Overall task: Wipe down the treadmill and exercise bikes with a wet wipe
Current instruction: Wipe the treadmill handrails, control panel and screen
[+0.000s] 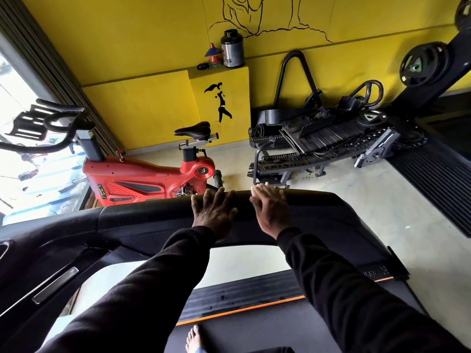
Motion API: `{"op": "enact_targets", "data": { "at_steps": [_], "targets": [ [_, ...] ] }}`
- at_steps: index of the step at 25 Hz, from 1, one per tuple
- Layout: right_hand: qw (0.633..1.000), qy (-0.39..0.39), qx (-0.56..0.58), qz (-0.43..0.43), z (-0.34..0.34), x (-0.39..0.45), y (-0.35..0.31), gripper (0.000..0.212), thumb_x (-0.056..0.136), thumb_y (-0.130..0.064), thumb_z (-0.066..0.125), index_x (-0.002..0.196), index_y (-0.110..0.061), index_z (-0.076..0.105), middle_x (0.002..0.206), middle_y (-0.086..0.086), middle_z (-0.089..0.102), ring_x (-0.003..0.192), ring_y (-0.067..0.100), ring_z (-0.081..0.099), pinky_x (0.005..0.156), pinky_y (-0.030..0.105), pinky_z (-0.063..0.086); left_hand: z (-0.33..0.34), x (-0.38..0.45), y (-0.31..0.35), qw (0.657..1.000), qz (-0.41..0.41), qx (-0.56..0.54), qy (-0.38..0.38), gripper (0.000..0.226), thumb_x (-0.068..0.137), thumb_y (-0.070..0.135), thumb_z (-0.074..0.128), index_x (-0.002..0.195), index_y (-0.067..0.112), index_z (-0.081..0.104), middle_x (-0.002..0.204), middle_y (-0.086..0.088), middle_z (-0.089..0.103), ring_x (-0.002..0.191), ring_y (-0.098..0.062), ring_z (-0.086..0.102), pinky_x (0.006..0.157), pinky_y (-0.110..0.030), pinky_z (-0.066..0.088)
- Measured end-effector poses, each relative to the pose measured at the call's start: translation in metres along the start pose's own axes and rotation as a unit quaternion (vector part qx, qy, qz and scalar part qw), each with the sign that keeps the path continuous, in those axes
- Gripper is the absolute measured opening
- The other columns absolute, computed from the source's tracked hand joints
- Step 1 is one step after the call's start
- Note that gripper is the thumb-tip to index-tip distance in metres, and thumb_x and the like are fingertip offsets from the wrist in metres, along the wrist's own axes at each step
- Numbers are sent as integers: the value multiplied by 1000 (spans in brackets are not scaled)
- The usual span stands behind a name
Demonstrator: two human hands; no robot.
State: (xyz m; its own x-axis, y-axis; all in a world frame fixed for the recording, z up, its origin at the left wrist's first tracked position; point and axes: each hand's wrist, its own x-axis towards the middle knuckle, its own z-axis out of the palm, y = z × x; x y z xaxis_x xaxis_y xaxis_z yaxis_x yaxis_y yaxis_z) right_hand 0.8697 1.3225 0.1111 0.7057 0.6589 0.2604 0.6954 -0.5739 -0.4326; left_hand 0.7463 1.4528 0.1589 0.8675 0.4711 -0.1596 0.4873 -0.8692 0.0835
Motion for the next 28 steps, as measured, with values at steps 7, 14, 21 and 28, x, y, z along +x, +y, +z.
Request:
{"op": "enact_targets", "data": {
  "at_steps": [7, 14, 21, 28],
  "targets": [
    [995, -11, 19, -101, 7, -20, -19, 70, 99, -56, 7, 146, -17, 42, 151, 6, 40, 143, 25, 31, 117, 47, 21, 4, 1, -2, 1000, 10, 11, 16, 53, 102, 53, 22, 153, 42, 10, 161, 7, 10, 147, -31, 4, 114, -61, 2],
    [999, -5, 19, 29, 3, -22, -11, 89, 88, -73, -1, 150, -19, 34, 158, 4, 28, 149, 23, 14, 117, 52, 4, 1, -2, 1, 1000, 1, 8, 14, 54, 102, 52, 23, 153, 40, 9, 161, 8, 6, 148, -29, 1, 115, -59, 1],
    [984, 104, 110, 98, 0, -32, 30, 69, 97, -58, 17, 136, -15, 55, 148, 6, 46, 144, 22, 30, 116, 52, 18, -2, -2, 2, 1000, -7, -1, -1, 54, 103, 52, 22, 154, 40, 7, 163, 7, 3, 149, -28, -4, 115, -59, -3],
    [988, 90, 76, -104, 13, -47, 31, 54, 104, -42, 21, 139, -14, 51, 147, 8, 46, 141, 24, 34, 114, 49, 25, -6, -5, 6, 1000, -13, -14, -10, 55, 103, 51, 23, 155, 40, 6, 163, 7, 2, 150, -28, -7, 116, -59, -8]
  ]
}}
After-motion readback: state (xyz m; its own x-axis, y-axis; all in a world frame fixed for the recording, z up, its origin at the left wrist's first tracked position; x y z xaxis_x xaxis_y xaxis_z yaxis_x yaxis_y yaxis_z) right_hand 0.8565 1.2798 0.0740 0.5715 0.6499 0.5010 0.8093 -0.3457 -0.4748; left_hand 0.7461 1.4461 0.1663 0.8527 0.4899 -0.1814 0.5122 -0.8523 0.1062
